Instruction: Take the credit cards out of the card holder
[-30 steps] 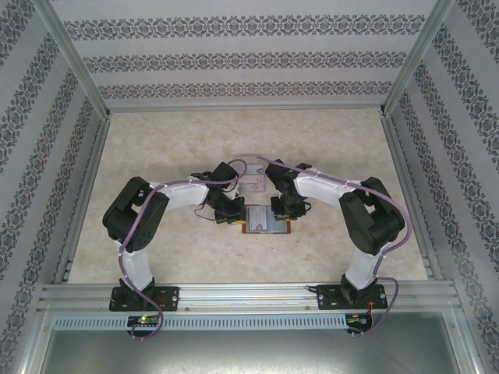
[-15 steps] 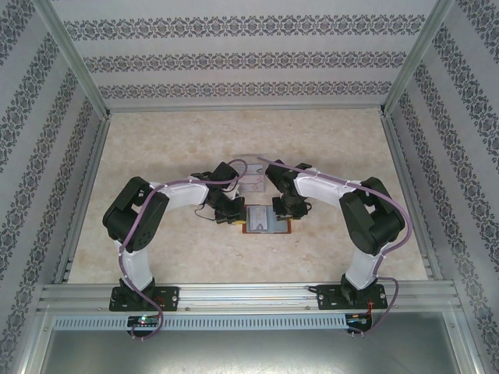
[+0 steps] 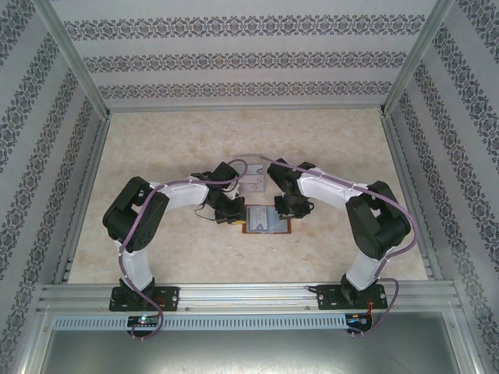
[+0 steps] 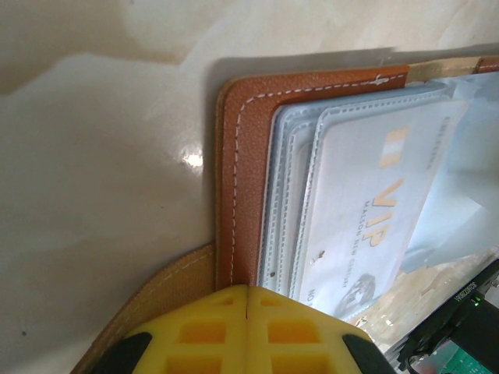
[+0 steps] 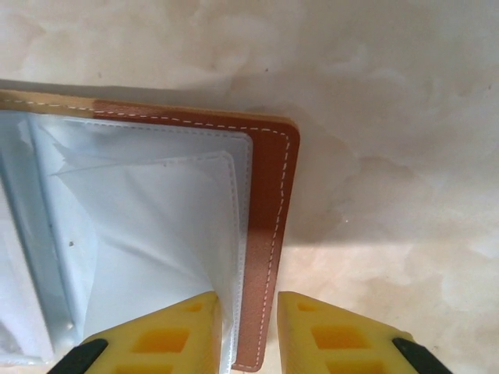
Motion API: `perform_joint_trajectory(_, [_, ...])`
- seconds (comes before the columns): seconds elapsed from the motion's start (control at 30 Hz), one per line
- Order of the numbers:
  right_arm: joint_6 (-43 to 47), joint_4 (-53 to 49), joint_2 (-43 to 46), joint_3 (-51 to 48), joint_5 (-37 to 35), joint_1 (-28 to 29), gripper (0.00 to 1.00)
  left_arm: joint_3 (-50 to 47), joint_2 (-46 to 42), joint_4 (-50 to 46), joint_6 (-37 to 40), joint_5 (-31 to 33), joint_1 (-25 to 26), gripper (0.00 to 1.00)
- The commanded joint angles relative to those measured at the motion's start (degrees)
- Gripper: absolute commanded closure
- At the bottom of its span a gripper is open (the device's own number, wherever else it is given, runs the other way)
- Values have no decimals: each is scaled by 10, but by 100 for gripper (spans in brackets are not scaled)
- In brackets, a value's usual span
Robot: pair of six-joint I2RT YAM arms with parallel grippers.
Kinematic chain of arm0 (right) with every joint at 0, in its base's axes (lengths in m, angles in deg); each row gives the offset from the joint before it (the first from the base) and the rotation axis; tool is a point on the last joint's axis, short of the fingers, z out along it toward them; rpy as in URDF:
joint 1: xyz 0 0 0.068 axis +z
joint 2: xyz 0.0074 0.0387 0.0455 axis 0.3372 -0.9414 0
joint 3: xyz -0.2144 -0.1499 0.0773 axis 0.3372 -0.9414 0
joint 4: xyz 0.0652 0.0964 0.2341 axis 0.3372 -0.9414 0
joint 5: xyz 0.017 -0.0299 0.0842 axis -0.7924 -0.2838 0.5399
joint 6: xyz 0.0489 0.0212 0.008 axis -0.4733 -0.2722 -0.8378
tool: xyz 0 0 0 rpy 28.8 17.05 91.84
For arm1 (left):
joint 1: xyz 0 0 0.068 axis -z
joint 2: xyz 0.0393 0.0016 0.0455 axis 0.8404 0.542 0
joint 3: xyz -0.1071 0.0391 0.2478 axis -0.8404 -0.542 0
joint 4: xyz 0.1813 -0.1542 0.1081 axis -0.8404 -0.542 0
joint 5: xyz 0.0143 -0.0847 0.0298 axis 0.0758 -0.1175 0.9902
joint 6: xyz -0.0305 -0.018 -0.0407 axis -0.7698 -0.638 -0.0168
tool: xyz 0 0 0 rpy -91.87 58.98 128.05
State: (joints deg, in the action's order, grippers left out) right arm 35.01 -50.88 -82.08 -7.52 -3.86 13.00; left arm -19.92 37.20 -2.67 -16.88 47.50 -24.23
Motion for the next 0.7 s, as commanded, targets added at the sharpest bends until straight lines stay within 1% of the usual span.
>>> perform_joint_trajectory(0.0, [0, -9, 25, -3, 22, -11, 74, 13, -9, -38, 4, 23, 4, 95])
perform_joint_trajectory(0.17, [0, 2, 27, -5, 50, -12, 70, 19, -15, -40, 3, 21, 4, 95])
perform_joint_trajectory(0.27, [-2, 6, 23, -6, 58, -12, 67, 21, -13, -41, 3, 20, 5, 95])
perform_joint_trajectory(0.4, [-5, 9, 24, -7, 55, -12, 66, 20, -15, -41, 2, 20, 5, 95])
perform_joint_trajectory(0.47, [-9, 15, 30, -9, 58, -12, 69, 22, -17, -41, 1, 20, 4, 95])
perform_joint_trajectory(0.6, [-24, 71, 37, -28, 124, -15, 79, 28, -20, -43, 0, 20, 4, 95])
perform_joint_trajectory(0.67, [-35, 96, 31, -37, 153, -15, 81, 31, -22, -43, -1, 19, 4, 95])
